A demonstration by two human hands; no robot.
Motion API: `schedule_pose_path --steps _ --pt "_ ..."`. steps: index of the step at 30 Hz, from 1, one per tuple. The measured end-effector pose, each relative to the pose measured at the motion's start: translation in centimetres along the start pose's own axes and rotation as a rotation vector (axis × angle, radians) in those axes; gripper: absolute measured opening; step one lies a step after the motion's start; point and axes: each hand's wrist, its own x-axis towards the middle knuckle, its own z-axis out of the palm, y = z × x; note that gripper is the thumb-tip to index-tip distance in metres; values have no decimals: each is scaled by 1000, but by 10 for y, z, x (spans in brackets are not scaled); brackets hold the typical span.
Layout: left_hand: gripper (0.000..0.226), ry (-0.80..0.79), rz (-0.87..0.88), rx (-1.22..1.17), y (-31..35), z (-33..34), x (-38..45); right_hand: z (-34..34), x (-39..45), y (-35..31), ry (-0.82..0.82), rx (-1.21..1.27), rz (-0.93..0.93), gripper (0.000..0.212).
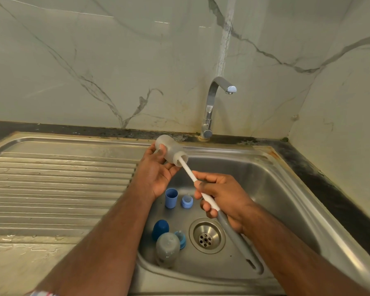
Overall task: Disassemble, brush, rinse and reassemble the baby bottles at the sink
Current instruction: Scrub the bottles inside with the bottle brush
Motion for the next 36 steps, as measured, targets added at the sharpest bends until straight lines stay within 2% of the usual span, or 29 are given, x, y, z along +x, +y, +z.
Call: schedule_pose_path --steps 2,5,10,12,14,16,18,19,20,24,26,27,29,32,34,36 --pt "42 11 2 3 1 -2 2 -3 3 3 -32 -152 -23 37" --pt "42 31 2 21 1 -4 2 -13 8 5 47 -499 -73 40" --pt "42 26 8 38 1 0 -1 -9 2 6 212 -1015 -387 47" --pt "44 35 35 74 1 1 -2 -6 4 8 267 -1259 -407 53" --pt "48 31 65 109 1 1 -2 0 7 12 263 -1373 -364 57" --pt "50 24 76 132 1 0 -3 1 9 10 160 -1244 -310 53" --pt "48 24 74 135 1 0 -4 -5 5 5 80 -906 -234 46" --pt "48 20 71 130 2 0 -5 -8 4 3 81 -821 -232 44" --pt "47 16 72 126 2 1 -5 -10 3 2 101 -834 -261 43" --pt "48 4 81 158 0 3 -4 -5 8 10 258 -1231 -343 53" --pt "49 -8 90 183 0 2 -4 0 11 13 214 -1282 -308 55" --pt "50 -13 89 177 1 2 -5 -1 12 12 154 -1186 -285 53" --pt "50 -10 63 131 2 0 -4 -8 12 11 60 -805 -223 46" --pt "49 -27 14 87 1 -1 -4 -14 10 14 44 -385 -145 41" --pt "49 -56 1 101 -2 0 -5 -12 12 15 96 -369 -176 40" --pt "48 -63 3 129 -4 2 -6 -7 14 17 172 -584 -292 42"
